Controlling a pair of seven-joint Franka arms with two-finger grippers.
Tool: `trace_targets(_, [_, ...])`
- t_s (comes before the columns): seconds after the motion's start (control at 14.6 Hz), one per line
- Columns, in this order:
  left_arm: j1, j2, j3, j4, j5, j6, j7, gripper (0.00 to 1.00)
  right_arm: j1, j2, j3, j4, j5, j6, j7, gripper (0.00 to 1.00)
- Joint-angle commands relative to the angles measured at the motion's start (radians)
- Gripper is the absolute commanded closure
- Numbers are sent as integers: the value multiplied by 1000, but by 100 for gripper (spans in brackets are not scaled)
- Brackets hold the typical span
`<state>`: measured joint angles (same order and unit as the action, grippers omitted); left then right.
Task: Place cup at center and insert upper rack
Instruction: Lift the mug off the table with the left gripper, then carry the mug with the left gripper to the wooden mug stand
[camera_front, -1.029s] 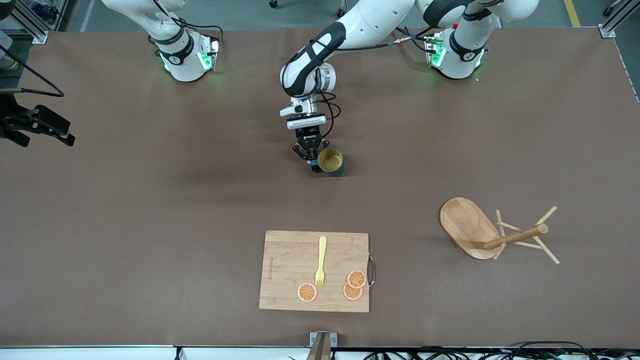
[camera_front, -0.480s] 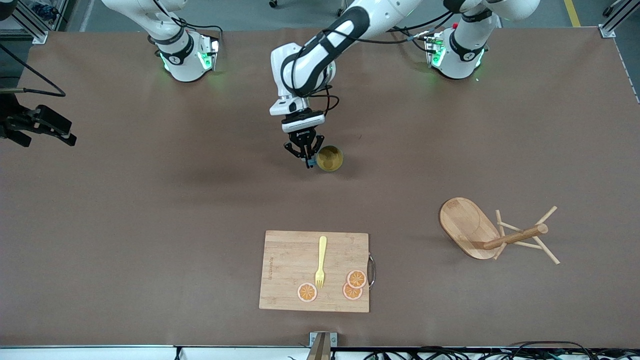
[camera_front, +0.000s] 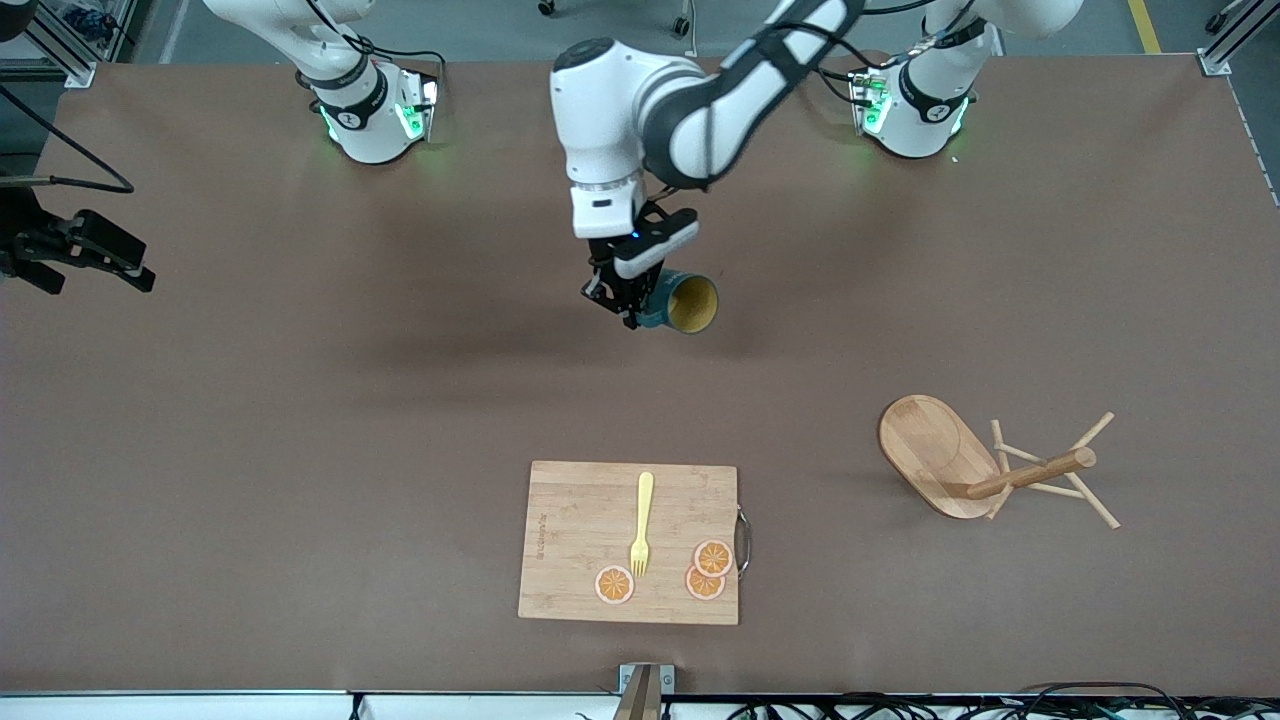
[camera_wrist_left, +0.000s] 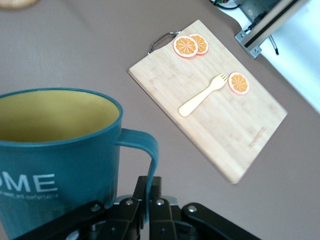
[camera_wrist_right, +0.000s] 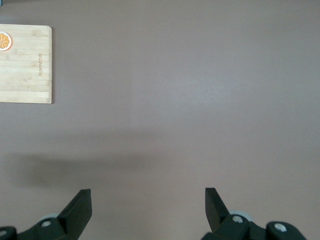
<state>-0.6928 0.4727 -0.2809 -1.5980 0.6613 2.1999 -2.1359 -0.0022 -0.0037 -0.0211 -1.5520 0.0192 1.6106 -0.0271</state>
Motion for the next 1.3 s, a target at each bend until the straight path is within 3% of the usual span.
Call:
trace_targets(0.0, [87, -49, -9, -28, -136, 104, 10, 100, 1, -13, 6, -13, -11, 2, 1, 0])
trace_targets(0.34, [214, -86, -11, -27, -409, 221, 98, 100, 4, -15, 6, -14, -11, 2, 1, 0])
trace_targets(0.82, [364, -184, -9, -109, -828, 215, 496, 100, -1, -15, 4, -14, -11, 2, 1, 0])
trace_targets(1.23, [504, -207, -9, -137, -1096, 164, 577, 99, 1, -13, 4, -13, -11, 2, -2, 0])
